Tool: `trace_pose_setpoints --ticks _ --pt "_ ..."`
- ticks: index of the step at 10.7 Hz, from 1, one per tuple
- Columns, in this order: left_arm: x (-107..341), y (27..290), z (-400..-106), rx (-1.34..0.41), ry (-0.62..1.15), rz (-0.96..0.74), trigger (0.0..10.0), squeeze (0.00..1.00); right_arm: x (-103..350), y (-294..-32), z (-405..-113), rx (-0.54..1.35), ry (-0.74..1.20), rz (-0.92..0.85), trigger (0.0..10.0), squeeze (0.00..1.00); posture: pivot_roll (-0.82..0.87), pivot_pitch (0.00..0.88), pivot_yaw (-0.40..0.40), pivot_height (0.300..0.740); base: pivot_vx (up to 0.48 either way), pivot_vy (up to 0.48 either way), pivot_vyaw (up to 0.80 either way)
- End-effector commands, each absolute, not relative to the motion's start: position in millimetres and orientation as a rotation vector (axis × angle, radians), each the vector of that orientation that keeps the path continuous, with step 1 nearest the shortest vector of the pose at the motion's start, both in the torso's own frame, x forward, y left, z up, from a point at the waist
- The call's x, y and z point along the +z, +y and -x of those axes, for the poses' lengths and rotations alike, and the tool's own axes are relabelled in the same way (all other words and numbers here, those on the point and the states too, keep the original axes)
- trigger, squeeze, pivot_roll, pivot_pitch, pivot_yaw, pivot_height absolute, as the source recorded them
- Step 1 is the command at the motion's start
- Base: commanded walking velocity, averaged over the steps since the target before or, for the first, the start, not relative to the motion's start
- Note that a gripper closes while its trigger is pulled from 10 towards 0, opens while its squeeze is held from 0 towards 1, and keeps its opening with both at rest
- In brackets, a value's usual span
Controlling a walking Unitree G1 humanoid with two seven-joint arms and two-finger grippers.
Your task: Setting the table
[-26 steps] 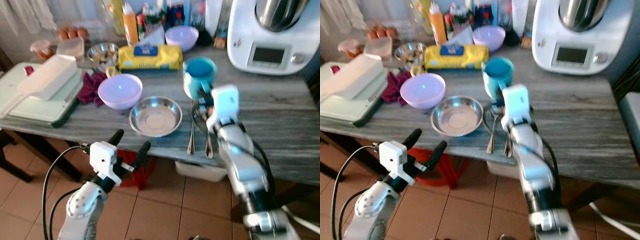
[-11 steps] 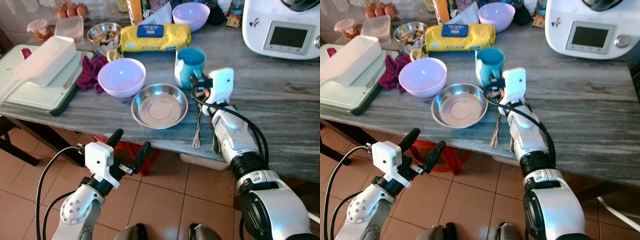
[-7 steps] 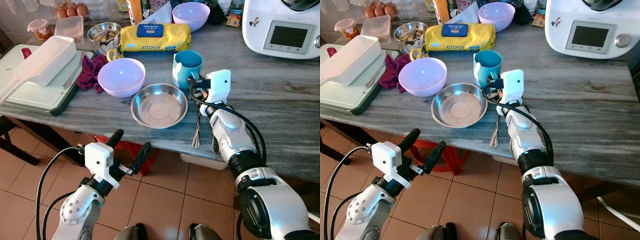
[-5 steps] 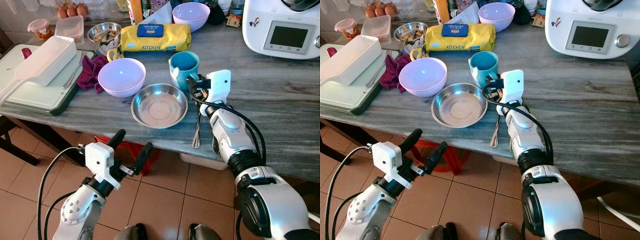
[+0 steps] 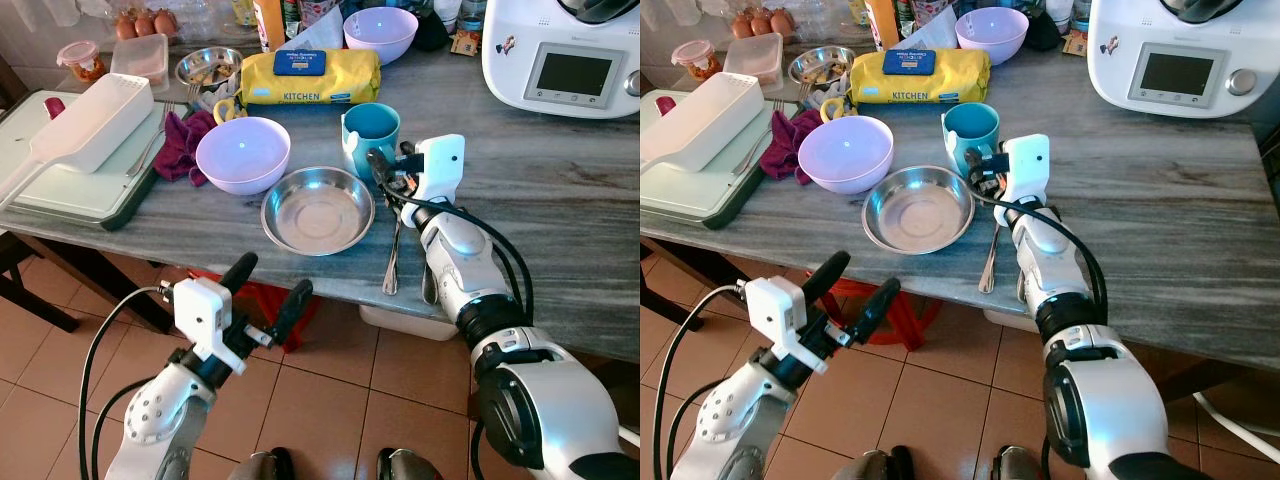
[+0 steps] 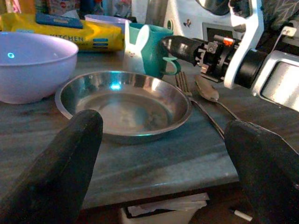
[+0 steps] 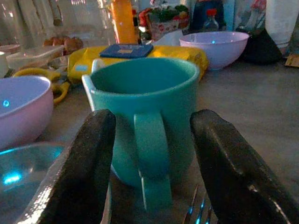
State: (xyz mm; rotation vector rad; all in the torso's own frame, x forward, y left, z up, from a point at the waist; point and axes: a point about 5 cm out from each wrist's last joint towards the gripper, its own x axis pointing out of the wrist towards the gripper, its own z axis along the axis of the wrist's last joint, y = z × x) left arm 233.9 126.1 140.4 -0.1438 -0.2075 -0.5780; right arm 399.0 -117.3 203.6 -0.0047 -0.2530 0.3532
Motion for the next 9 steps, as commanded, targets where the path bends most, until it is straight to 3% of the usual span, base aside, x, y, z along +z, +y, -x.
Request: trace_pose_setpoints --ticks 1,4,9 --pt "141.6 126.4 -233.1 -0.576 -0.209 0.138 10.0 0.00 215.7 -114.9 -401.1 0.357 -0.293 -0.004 10.0 1.00 0.03 0.195 0.072 0.740 0.000 0.000 0.00" --pt "144.1 125.4 -239.9 -0.562 -0.231 0.140 10.0 0.00 243.5 -117.7 -400.1 0.346 -0.410 -0.029 10.0 1.00 0.02 0.176 0.068 0.740 0.000 0.000 0.00" --pt "143.2 132.9 -261.3 -0.413 -0.263 0.099 10.0 0.00 238.8 -130.4 -372.5 0.285 -0.487 -0.017 10.0 1.00 -0.02 0.141 0.068 0.740 0.000 0.000 0.00"
